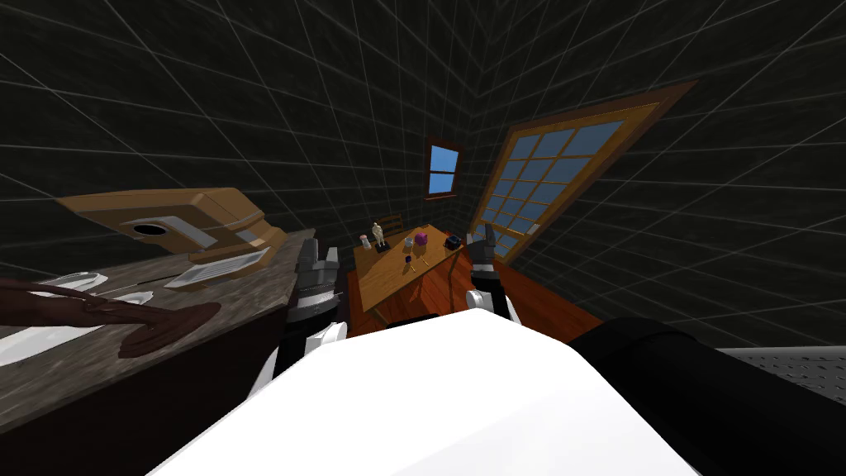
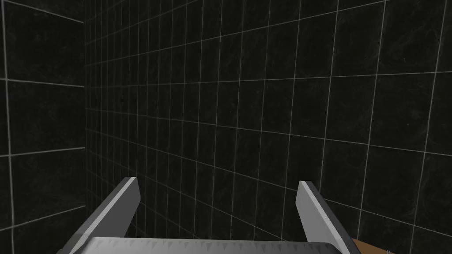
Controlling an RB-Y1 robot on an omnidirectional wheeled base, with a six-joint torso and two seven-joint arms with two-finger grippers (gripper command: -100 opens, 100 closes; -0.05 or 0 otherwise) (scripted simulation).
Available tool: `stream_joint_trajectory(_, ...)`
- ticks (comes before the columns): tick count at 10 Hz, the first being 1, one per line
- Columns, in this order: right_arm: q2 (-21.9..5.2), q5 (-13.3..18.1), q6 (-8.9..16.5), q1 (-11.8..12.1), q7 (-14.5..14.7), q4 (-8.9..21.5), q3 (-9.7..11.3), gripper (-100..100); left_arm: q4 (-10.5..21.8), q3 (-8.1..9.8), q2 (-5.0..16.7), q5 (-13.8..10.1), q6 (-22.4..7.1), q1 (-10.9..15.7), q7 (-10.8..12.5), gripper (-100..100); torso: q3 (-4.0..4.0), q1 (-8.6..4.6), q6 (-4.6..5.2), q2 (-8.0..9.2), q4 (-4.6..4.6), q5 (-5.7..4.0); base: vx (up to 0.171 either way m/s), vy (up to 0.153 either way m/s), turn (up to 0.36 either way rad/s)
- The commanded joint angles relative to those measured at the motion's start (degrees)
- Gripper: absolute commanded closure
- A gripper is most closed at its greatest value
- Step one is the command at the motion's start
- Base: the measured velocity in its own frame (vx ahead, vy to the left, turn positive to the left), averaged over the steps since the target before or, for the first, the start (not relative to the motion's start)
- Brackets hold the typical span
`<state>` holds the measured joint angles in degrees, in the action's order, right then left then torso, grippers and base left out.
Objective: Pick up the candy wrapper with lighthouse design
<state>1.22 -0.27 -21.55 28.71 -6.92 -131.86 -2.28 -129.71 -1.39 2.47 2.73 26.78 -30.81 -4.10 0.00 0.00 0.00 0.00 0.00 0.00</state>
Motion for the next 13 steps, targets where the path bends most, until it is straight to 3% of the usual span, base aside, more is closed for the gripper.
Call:
stream_joint_trajectory(1, 0.0, 0.0, 0.0, 0.0, 0.0, 0.0, 0.0, 0, 1.5, -0.04, 2.1, -0.7, -1.9, 0.8, -0.7, -100, 0.00, 0.00, 0.00, 0.00, 0.00, 0.00, 0.004, -0.027, -0.056)
stream_joint_trajectory(4, 0.0, 0.0, 0.0, 0.0, 0.0, 0.0, 0.0, 0, 4.8, -0.11, 4.3, -2.6, -6.1, 2.5, -2.3, -100, 0.00, -0.18, 0.01, 0.01, 0.00, -0.04, -0.001, -0.052, -0.052)
stream_joint_trajectory(5, 0.0, 0.0, 0.0, 0.0, 0.0, 0.0, 0.0, 0, 4.8, -0.11, 4.3, -2.6, -6.2, 2.5, -2.3, -100, -0.01, -0.20, 0.01, -0.01, 0.00, -0.04, 0.009, -0.042, -0.023)
stream_joint_trajectory(9, 0.0, 0.0, 0.0, 0.0, 0.0, 0.0, 0.0, 0, 11.1, -0.25, 6.5, -6.5, -14.2, 5.9, -5.6, -100, -0.04, -0.26, 0.01, -0.06, -0.02, -0.05, 0.009, -0.064, -0.081)
stream_joint_trajectory(12, 0.0, 0.0, 0.0, 0.0, 0.0, 0.0, 0.0, 0, 12.9, -0.29, 6.9, -7.7, -17.5, 6.9, -6.6, -100, -0.01, -0.23, 0.01, -0.01, 0.00, -0.05, 0.002, -0.055, -0.042)
stream_joint_trajectory(13, 0.0, 0.0, 0.0, 0.0, 0.0, 0.0, 0.0, 0, 14.8, -0.34, 7.2, -8.9, -19.8, 7.9, -7.6, -100, -0.01, -0.17, -0.01, -0.01, 0.00, -0.05, 0.008, -0.042, -0.071)
